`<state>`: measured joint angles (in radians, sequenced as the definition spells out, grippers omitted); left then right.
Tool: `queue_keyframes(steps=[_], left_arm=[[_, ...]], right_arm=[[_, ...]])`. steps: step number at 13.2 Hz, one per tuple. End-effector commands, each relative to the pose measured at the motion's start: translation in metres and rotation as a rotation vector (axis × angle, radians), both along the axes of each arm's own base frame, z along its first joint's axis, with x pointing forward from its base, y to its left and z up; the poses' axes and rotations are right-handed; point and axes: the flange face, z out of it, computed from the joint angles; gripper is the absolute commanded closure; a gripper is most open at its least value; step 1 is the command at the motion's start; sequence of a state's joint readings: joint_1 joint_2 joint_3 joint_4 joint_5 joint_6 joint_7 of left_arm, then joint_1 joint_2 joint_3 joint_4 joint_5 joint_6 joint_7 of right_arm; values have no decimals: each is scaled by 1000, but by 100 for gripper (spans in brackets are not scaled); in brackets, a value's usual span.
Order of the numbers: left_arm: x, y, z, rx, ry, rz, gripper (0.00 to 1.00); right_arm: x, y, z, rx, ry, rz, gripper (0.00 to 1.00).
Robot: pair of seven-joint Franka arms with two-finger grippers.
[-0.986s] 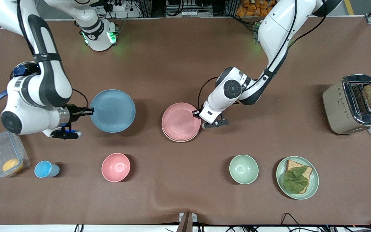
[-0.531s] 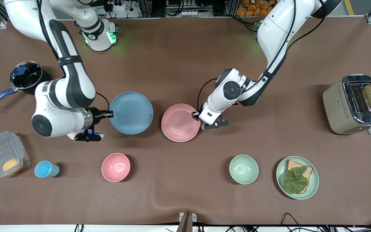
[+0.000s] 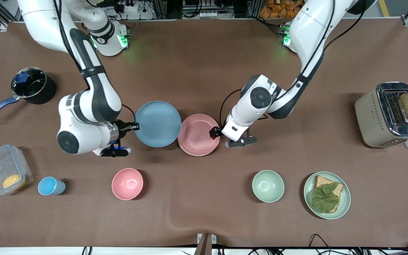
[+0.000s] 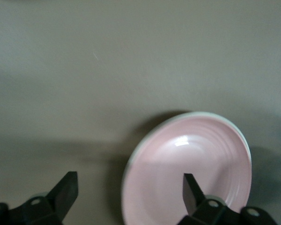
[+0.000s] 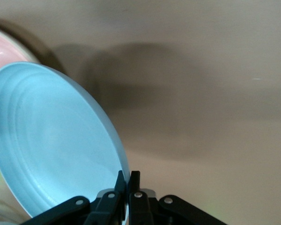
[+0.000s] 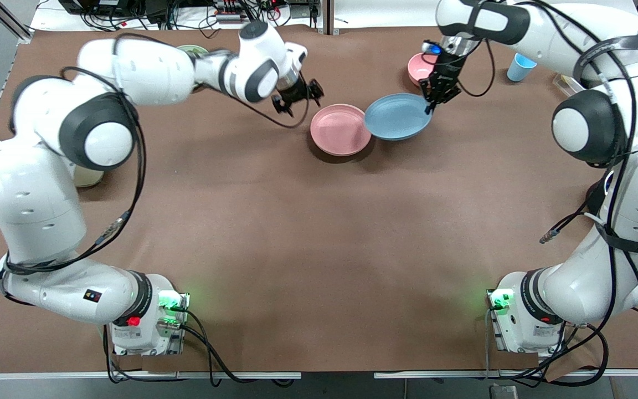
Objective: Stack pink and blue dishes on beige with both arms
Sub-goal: 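Release the pink plate while the right gripper carries the blue plate toward it, then lower the blue plate onto the pink plate while the left gripper withdraws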
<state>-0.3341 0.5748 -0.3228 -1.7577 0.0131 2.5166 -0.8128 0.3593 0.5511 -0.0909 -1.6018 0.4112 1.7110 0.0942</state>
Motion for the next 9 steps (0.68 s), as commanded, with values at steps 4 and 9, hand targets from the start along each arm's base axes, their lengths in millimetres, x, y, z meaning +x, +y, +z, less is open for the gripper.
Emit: queue_keyframes(steps=[4, 9], left_arm=[[18, 97, 127, 195, -58, 68, 0], [34, 205, 225, 255, -105, 118, 0]], right_arm=[[0, 78, -29, 10, -46, -53, 100], [-1, 117, -48, 48, -90, -103, 100]])
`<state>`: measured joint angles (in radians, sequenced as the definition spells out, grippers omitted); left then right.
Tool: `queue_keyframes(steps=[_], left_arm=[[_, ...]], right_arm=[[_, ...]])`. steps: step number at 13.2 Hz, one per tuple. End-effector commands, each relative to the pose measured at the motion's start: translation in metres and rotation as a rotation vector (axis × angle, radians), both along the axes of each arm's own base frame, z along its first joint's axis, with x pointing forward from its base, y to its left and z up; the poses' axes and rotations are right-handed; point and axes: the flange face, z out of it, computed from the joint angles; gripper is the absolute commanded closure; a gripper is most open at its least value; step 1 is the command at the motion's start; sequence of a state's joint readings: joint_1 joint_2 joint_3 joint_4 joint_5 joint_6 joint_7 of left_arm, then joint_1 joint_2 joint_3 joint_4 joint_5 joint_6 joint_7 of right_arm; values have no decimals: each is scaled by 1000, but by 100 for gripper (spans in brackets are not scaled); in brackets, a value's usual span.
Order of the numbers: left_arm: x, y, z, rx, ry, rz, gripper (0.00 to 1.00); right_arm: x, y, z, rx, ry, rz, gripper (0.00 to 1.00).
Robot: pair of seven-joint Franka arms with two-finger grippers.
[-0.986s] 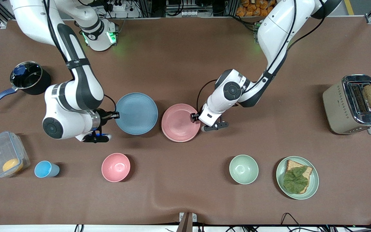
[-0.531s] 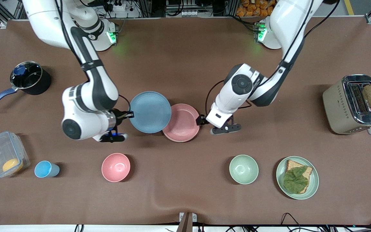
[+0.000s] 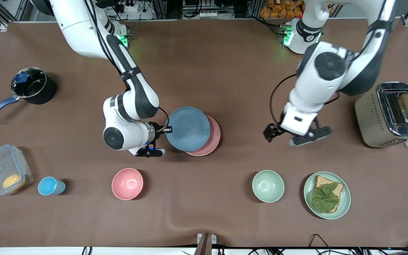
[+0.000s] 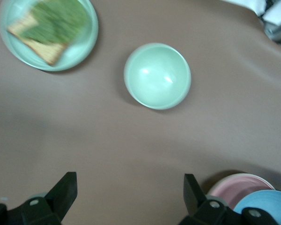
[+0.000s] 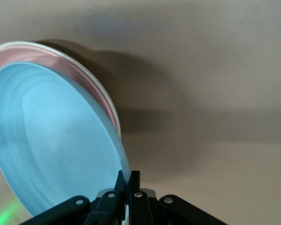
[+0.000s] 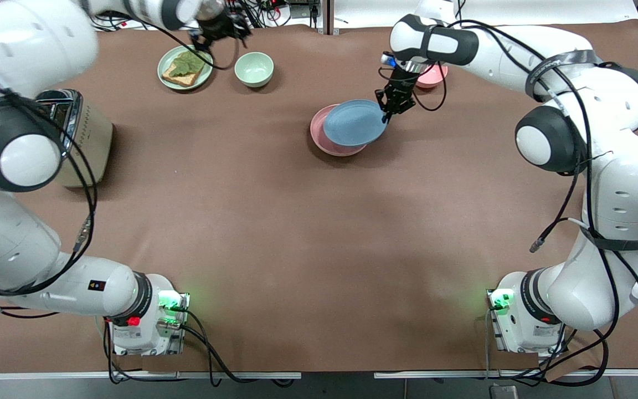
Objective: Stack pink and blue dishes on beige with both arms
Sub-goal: 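Lower the blue plate onto the pink plate while the left gripper withdraws, then open the right gripper and withdraw it from the stacked plates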
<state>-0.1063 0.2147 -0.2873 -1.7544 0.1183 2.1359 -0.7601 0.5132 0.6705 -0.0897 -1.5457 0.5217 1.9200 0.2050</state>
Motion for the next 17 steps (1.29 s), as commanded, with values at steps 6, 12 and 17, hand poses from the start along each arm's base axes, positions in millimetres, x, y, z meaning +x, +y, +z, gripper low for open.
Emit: queue_keyframes(steps=[6, 12, 17], left_arm=[[-16, 98, 148, 111, 106, -60, 0], [-24, 154, 173, 81, 102, -149, 0], [-22, 177, 177, 93, 98, -194, 0]], right_arm=[[4, 29, -19, 40, -41, -52, 100], [2, 36, -21, 45, -58, -38, 0], [27, 10, 15, 70, -87, -62, 0]])
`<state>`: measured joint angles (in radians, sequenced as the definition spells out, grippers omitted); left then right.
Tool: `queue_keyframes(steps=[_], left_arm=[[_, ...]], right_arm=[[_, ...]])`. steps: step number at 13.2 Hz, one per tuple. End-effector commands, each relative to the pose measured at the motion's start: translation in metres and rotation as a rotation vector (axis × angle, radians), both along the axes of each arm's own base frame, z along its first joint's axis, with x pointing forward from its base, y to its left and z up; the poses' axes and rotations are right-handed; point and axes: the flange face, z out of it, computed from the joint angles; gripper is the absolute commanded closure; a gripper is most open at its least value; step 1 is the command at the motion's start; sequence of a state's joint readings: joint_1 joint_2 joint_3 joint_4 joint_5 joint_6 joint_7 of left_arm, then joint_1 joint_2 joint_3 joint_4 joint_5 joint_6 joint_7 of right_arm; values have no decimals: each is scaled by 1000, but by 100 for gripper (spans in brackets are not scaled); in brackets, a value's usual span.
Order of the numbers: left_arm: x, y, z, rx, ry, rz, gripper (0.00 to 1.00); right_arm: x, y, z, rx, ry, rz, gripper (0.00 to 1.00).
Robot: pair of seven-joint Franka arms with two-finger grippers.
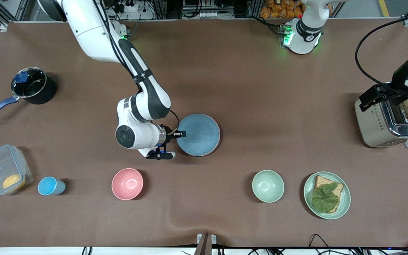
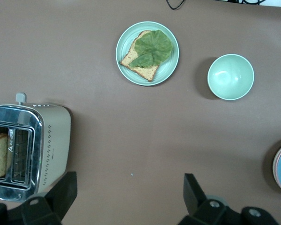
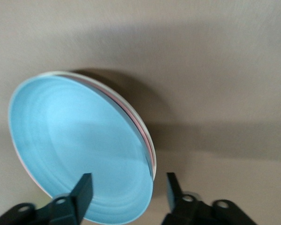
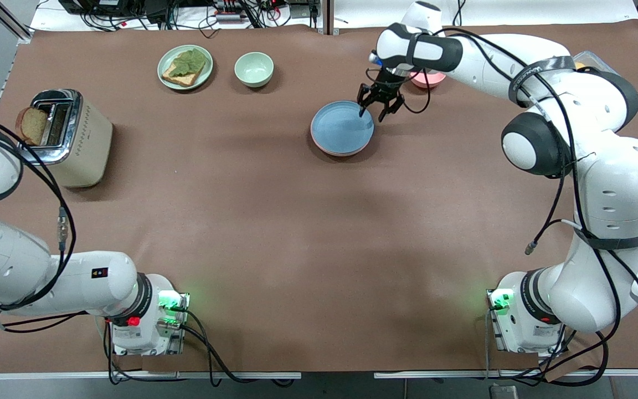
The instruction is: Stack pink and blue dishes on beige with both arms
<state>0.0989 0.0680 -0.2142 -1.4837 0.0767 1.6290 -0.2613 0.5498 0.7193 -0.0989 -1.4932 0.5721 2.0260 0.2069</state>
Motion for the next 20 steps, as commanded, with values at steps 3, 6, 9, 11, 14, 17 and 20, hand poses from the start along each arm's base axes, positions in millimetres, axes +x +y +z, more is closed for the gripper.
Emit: queue_keyframes(steps=[3, 6, 9, 11, 14, 17, 20], left_arm=[[-11, 0, 6, -10, 46, -37, 0], [-18, -1, 5, -34, 93, -74, 0], [-24, -4, 12, -57, 84, -68, 0], [-29, -6, 16, -57, 80, -71, 0], [-31, -16, 16, -80, 82, -49, 0], [-32, -17, 13, -78, 89, -55, 0], [-38, -16, 19, -75, 83, -56, 0]], right_arm=[[37, -84, 61, 33, 41, -78, 0], [49, -173, 96, -88, 54, -88, 0], [50, -246, 123, -235, 44, -59, 0], [49, -292, 141, -274, 29, -27, 0], [40, -346, 194, -265, -52, -6, 0], [6, -379, 260, -332, -94, -28, 0], [-27, -391, 330, -398, -166, -35, 0]])
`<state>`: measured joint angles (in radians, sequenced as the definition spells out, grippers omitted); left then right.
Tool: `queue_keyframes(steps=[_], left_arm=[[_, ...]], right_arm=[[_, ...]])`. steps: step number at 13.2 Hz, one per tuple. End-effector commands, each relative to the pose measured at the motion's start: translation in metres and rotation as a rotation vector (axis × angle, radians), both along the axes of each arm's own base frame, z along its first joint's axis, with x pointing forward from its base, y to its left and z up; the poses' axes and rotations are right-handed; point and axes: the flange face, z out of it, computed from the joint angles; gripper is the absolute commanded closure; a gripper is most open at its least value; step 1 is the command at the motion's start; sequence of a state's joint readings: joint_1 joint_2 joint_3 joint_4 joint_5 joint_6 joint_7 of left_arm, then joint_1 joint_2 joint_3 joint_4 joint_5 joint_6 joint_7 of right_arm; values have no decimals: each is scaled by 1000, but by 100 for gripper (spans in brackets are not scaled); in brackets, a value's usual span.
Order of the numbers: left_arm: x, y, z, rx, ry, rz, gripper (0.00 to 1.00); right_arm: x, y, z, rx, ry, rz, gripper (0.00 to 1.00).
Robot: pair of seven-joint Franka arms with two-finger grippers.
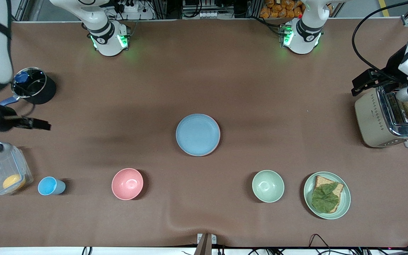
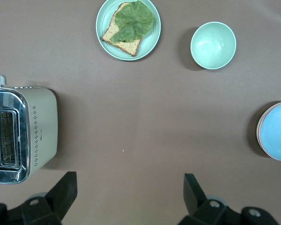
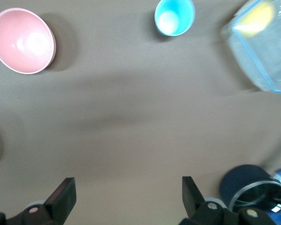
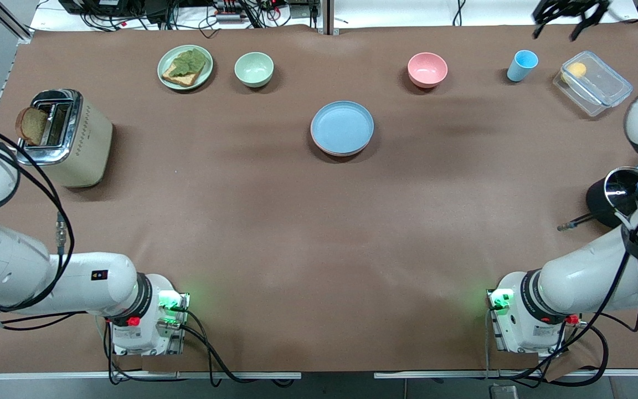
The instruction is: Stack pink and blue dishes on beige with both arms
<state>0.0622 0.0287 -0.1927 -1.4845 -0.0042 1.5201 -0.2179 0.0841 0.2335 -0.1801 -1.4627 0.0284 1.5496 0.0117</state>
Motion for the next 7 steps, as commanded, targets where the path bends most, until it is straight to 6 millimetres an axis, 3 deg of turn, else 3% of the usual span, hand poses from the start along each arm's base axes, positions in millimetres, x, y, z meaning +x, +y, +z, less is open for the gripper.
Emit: queue_keyframes(steps=[1, 3, 7], left_arm=[[-16, 1, 6, -12, 8, 3, 0], [-17, 2, 7, -11, 8, 5, 0], [-20, 2, 10, -9, 3, 5, 0]], right_arm=[[-41, -6, 47, -37, -21, 2, 0], [-54, -8, 68, -34, -35, -2, 0], [-52, -3, 72, -24, -44, -21, 0]])
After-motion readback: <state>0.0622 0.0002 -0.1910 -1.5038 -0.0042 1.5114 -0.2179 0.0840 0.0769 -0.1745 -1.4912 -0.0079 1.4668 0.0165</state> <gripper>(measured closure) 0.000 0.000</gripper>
